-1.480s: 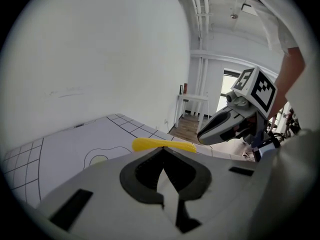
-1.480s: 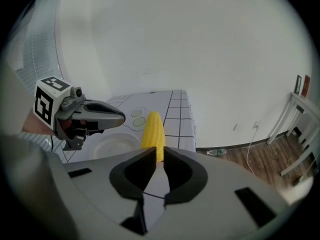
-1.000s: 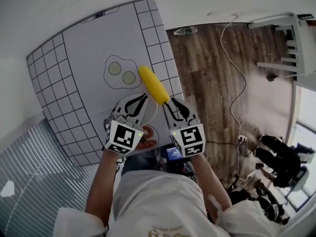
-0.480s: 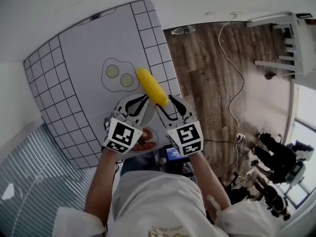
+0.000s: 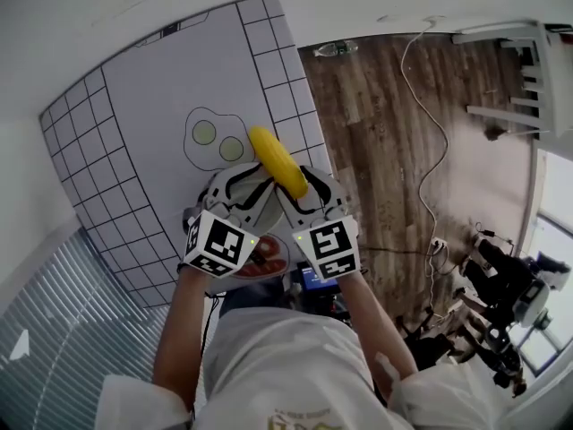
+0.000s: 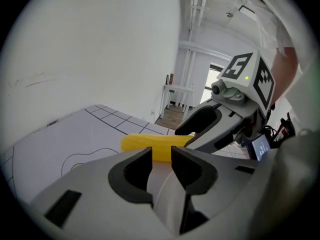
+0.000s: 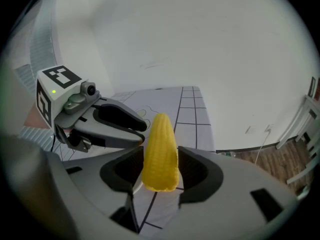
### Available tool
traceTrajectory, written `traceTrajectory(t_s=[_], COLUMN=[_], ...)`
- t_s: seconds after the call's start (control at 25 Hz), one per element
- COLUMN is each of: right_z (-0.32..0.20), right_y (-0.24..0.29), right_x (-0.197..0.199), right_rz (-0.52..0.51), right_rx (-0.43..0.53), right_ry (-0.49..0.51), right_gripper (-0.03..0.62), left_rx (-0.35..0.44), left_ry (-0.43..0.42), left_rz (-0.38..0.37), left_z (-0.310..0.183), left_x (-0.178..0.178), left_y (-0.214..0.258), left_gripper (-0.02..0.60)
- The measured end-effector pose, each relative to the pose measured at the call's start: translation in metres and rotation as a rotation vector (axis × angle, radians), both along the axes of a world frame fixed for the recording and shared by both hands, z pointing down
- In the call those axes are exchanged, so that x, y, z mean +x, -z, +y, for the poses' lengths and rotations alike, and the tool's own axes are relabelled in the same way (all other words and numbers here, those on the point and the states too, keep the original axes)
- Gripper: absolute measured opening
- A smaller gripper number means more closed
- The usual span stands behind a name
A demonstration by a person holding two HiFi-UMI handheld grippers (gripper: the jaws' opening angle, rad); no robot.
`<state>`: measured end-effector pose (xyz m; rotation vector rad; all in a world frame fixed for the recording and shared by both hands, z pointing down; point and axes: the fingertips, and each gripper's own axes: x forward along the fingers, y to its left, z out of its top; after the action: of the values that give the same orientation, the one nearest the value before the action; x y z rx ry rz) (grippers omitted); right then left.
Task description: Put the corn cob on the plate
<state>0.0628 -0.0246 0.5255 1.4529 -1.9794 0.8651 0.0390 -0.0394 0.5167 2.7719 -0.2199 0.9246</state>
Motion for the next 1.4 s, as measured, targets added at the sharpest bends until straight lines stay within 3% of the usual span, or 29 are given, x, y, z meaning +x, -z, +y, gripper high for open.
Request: traceTrajectory(t_s=[0.16,0.76,1.4], right_z=[-0.005,-0.008,-0.009], right_y=[-0.002,-0.021,-0.022], right_x=[-0.003,-0.004,-0.003], right_rz=[0.002,-0.070,-0.085], right_rx=[-0.006,-0.060,-0.073], right_ry=[0.003,-0.040,-0.043], right_gripper=[0.216,0.253,0.255], left_rx=[-0.018,-0.058,-0.031], left_ry=[0.046,0.010,0.039], left_rz=[-0.003,-0.010,-0.005], left_z=[-0.014,-0.011,-0.021], left_x=[-0.008,-0.003,-0.009], left_y=[-0.002,-0.015,-0.012], left_gripper=[0.115,0.115,0.115])
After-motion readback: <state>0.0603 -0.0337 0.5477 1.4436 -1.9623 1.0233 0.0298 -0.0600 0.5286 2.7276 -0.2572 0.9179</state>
